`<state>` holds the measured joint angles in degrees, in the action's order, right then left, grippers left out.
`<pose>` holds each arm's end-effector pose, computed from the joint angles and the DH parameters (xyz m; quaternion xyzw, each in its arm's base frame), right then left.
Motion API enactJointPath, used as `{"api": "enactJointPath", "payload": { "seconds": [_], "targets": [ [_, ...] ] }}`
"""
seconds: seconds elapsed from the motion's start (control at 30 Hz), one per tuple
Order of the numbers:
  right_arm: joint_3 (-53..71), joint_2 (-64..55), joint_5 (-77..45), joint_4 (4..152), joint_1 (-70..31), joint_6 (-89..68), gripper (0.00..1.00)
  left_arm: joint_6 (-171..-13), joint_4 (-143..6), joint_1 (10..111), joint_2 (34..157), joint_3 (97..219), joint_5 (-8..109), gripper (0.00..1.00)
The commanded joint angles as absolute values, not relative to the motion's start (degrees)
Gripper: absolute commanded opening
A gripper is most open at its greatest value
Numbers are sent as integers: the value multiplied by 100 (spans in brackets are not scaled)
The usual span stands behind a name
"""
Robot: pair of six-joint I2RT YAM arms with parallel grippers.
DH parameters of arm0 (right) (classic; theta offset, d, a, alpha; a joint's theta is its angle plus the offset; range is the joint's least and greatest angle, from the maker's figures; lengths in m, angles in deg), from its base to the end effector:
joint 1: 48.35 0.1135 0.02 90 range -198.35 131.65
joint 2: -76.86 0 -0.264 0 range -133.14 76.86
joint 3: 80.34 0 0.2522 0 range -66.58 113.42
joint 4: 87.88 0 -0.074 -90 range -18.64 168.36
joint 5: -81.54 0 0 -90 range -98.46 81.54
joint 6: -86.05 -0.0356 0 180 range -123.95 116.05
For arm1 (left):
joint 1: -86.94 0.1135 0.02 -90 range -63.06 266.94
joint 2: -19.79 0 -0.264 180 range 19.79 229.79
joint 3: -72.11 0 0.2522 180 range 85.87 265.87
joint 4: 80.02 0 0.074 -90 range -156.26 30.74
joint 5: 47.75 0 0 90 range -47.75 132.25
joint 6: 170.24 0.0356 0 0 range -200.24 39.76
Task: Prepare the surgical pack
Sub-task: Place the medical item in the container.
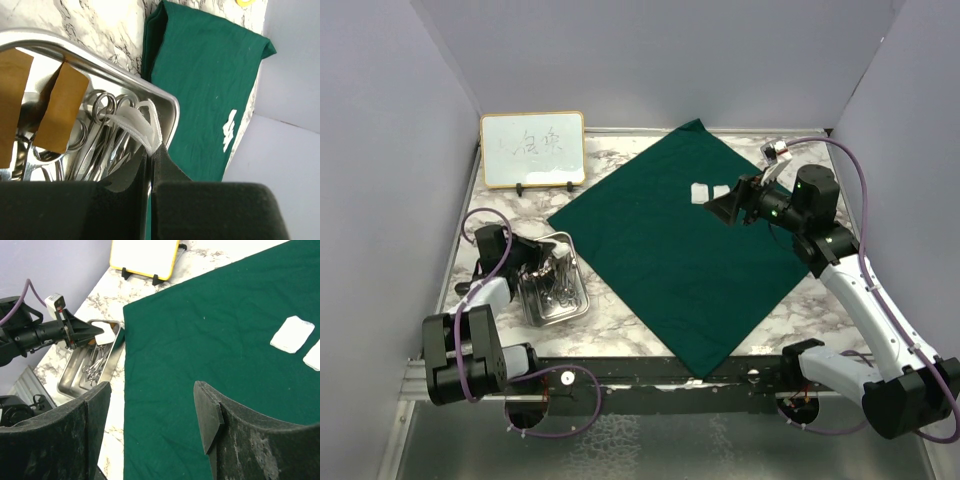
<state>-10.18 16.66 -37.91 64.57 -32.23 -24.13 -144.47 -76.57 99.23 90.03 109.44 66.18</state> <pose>0.2231 0.0827 0.3545 -0.1224 0.7852 0.3729 0.4790 0.2261 0.0345 0.1618 -0.4672 0.7434 -0.3596 0.3158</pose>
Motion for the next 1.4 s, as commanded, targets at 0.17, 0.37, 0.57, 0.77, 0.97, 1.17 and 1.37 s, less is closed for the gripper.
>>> {"api": "enactJointPath", "payload": {
  "seconds": [0.17, 0.37, 0.57, 0.77, 0.97, 1.17, 1.37],
  "targets": [
    [-981, 1790, -3551, 6360, -3235, -2353, 68, -14739, -8455, 9899, 9474, 11083, 6673, 0],
    [-980, 1797, -3568, 6392, -3235, -2389, 68, -14786, -8802, 9742, 9767, 11031, 6674, 0],
    [-990, 1804, -3539, 6394, -3235, -2411, 68, -14699, -8806, 9677, 9870, 10984, 6676, 0],
    [-1016, 1823, -3534, 6408, -3235, -2434, 68, -14563, -8806, 9678, 9890, 10869, 6617, 0],
    [-1007, 1816, -3527, 6385, -3235, -2426, 68, -14415, -8773, 9683, 9919, 10895, 6626, 0],
    [-1000, 1824, -3503, 6354, -3235, -2429, 68, -14165, -8509, 9702, 9821, 10911, 6457, 0],
    [-990, 1781, -3556, 6376, -3237, -2448, 68, -14081, -8422, 9746, 9928, 10932, 6519, 0]
  ]
}}
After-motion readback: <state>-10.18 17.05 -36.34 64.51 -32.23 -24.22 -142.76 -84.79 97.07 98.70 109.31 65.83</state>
